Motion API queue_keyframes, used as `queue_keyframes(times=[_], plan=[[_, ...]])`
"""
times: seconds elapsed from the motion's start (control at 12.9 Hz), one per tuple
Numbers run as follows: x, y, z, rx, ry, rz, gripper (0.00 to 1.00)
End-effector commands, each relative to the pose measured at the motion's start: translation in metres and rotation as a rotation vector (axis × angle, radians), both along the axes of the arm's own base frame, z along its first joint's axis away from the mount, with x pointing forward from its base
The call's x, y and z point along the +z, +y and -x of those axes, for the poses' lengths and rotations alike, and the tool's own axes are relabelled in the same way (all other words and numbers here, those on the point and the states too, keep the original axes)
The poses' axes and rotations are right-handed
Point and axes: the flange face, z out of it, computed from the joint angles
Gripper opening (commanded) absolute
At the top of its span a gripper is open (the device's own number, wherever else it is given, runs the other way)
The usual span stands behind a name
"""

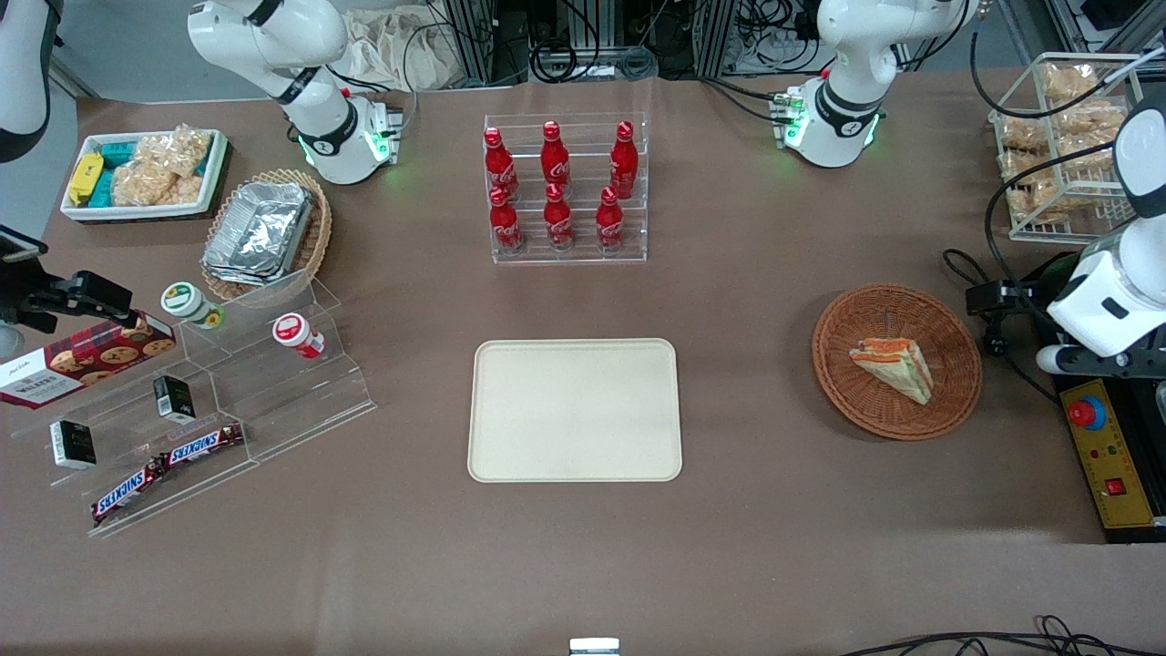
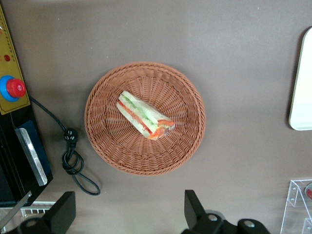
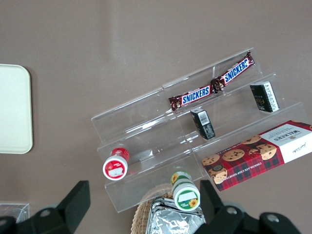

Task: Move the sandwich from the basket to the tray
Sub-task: 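Move the left gripper over the wicker basket toward the sandwich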

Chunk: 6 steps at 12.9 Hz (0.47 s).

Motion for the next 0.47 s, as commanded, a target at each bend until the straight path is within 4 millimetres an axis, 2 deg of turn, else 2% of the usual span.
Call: queue_keyframes(times=[0.0, 0.08, 0.23, 0.31, 0.39], plan=[[0.005, 0.002, -0.005, -0.003, 0.011, 0.005, 1.00], [-0.001, 0.003, -0.009, -0.004, 0.022, 0.005, 1.00], [0.003, 0.008, -0.016, 0.001, 0.034, -0.008, 1.00], [0.000, 0.010, -0.015, 0.064, 0.044, -0.016, 1.00], [-0.005, 0.012, -0.013, 0.208, 0.051, -0.028, 1.00]])
